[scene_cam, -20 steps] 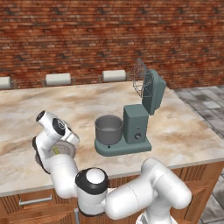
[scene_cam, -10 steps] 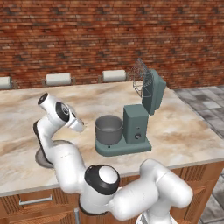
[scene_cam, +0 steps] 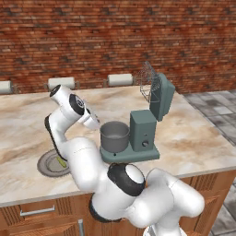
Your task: Add butter and sugar cubes to the stand mixer bowl and then turn on the stand mixer to begin making frosting.
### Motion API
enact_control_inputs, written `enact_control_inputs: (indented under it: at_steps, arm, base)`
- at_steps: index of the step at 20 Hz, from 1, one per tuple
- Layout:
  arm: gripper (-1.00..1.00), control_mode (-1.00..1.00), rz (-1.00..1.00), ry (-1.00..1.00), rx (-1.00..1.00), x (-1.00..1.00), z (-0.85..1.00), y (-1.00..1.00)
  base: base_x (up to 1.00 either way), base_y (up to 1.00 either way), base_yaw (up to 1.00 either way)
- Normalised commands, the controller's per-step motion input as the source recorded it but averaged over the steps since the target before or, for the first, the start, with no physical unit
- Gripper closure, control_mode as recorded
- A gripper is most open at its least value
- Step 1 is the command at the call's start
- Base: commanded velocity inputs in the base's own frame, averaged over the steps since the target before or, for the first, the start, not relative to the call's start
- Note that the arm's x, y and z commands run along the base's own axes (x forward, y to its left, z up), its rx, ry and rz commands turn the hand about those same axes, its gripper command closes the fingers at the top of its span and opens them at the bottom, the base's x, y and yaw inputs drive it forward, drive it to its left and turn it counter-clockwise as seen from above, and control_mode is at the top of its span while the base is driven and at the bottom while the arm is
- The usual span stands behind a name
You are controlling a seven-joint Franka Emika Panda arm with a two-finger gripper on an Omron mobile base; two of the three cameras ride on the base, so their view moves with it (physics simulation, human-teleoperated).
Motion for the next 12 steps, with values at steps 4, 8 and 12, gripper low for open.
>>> enact_control_inputs:
  at_steps: [4, 8, 12]
  arm:
    - [1.00, -1.00, -0.13, 0.00, 0.00, -0.02, 0.00, -0.69]
    - [1.00, -1.00, -0.11, 0.00, 0.00, 0.00, -0.10, -0.41]
    - [1.00, -1.00, -0.07, 0.00, -0.01, -0.03, -0.26, -0.29]
  base:
    - [0.00, 0.00, 0.00]
    - [0.00, 0.00, 0.00]
    - [0.00, 0.00, 0.00]
